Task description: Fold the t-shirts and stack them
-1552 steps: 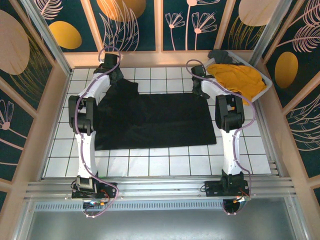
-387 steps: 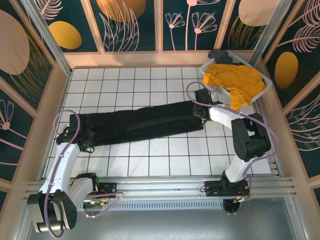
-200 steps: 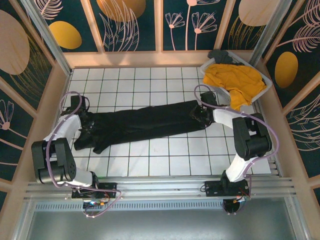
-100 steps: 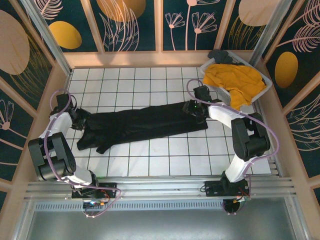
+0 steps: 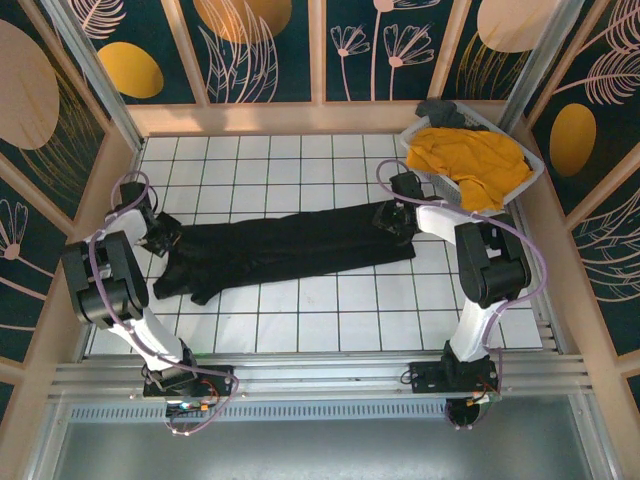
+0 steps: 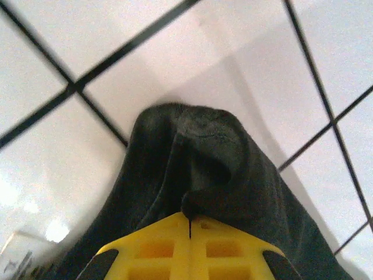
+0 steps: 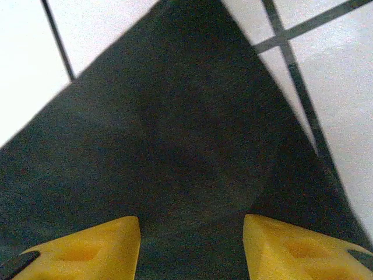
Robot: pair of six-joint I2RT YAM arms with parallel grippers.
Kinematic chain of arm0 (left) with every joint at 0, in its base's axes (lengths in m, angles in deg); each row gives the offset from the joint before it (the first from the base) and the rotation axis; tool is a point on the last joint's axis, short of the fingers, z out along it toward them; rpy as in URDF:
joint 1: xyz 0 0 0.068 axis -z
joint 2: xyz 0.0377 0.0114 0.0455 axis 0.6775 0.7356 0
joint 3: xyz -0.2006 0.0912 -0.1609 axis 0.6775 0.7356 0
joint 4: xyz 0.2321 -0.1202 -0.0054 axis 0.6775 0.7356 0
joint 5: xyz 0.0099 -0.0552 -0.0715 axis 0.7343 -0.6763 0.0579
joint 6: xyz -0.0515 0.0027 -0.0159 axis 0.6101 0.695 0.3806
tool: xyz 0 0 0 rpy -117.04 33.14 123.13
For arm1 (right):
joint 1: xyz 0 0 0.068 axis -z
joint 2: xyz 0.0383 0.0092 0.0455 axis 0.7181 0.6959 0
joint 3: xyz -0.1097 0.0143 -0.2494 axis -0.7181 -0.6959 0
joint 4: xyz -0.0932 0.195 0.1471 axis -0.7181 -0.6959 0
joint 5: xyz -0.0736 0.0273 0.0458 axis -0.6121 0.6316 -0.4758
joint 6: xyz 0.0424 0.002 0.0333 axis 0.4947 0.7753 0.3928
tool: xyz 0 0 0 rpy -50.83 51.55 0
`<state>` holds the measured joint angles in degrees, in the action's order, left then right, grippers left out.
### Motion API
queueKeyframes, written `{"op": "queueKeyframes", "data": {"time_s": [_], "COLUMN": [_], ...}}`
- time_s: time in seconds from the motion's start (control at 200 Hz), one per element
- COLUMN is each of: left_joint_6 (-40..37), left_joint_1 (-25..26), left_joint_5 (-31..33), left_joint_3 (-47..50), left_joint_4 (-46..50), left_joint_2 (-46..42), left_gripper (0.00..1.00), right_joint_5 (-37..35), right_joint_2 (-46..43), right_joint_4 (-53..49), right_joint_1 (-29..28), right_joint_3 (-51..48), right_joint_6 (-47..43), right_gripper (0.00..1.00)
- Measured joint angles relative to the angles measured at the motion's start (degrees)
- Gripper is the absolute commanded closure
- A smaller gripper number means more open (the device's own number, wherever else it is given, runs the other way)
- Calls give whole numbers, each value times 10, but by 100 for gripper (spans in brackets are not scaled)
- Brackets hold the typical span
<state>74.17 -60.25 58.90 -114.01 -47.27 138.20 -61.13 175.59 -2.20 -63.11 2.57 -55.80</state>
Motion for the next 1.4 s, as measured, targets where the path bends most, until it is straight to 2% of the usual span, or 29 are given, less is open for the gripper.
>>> {"op": "queueKeyframes", "data": {"time_s": [0.195, 0.315, 0.37, 0.435, 0.54, 0.606, 0.721, 0.821, 1.016, 1.241, 1.296, 1.396], "left_joint_6": [-8, -13, -13, -14, -24, -28, -28, -27, -41, -53, -55, -61], "left_joint_1": [-2, -2, -3, -4, 5, 33, 130, 184, 216, 242, 250, 265], "left_joint_5": [16, 27, 44, 59, 79, 84, 66, 26, 5, 7, 11, 17], "left_joint_3": [-89, -123, -127, -127, -116, -89, -23, 41, 78, 77, 77, 76], "left_joint_4": [18, 39, 42, 42, 40, 28, -4, -28, -19, -30, -32, -32], "left_joint_2": [78, 109, 110, 100, 47, -14, -120, -144, -86, -78, -71, -59], "left_gripper": [100, 82, 69, 62, 53, 47, 47, 47, 47, 46, 51, 71], "right_joint_5": [-6, -5, -5, -3, -1, 1, 8, 20, 38, 49, 51, 52], "right_joint_2": [3, 7, 7, 7, 5, 2, -12, -13, 3, 12, 12, 12], "right_joint_4": [16, 29, 33, 36, 34, 27, 21, 17, 7, 4, 5, 5], "right_joint_1": [1, 1, 1, 1, -5, -12, -21, -24, -23, -23, -23, -23], "right_joint_3": [-9, -9, -9, -8, -5, 1, 6, 18, 46, 47, 47, 46], "right_joint_6": [-27, -50, -61, -71, -87, -93, -94, -94, -94, -92, -92, -92], "right_gripper": [50, 49, 47, 43, 41, 39, 39, 39, 39, 39, 39, 39]}}
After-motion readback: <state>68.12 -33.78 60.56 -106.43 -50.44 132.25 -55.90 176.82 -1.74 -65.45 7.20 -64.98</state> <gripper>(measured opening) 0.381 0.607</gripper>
